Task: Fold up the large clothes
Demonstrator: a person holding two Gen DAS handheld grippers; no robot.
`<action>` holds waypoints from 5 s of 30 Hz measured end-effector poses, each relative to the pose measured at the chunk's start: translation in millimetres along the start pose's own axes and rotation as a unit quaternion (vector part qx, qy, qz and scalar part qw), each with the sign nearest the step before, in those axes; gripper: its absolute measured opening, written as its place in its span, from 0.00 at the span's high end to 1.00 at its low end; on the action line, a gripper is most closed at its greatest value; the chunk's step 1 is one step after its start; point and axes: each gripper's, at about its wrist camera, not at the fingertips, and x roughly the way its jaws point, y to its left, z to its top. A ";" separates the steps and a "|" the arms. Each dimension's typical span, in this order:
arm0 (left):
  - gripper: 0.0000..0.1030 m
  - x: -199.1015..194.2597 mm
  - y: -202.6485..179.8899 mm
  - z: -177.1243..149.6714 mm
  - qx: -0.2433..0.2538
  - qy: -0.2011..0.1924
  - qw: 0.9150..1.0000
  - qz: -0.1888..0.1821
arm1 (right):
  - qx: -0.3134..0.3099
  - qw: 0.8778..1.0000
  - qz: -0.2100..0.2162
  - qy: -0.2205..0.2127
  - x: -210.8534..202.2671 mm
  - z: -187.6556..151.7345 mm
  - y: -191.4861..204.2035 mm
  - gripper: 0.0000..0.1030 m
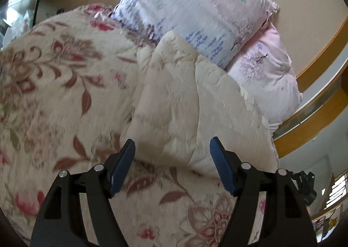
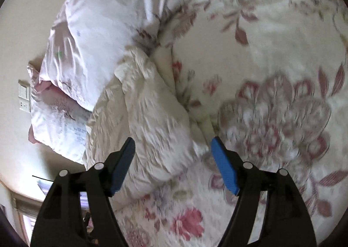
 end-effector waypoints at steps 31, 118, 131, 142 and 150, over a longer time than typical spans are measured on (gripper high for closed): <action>0.32 28.6 22.1 -31.3 -0.265 -0.013 0.963 -0.044 | 0.042 0.997 0.067 -0.009 39.8 -6.2 -6.1 0.36; 0.78 -61.1 20.7 -53.5 -0.136 -0.201 0.970 -0.025 | -0.528 0.832 -0.166 -0.032 119.6 -221.5 196.6 0.46; 0.80 -75.1 -77.5 -47.3 0.038 -0.216 0.960 -0.175 | -0.522 0.839 -0.152 -0.013 125.7 -216.9 195.6 0.45; 0.80 -51.0 -156.0 -69.6 0.153 -0.160 0.947 -0.233 | -0.442 0.896 -0.049 0.008 69.4 -159.0 166.2 0.43; 0.80 -31.8 -188.5 -91.5 0.210 -0.113 0.938 -0.253 | -0.336 0.930 -0.125 -0.087 3.7 -96.7 98.3 0.43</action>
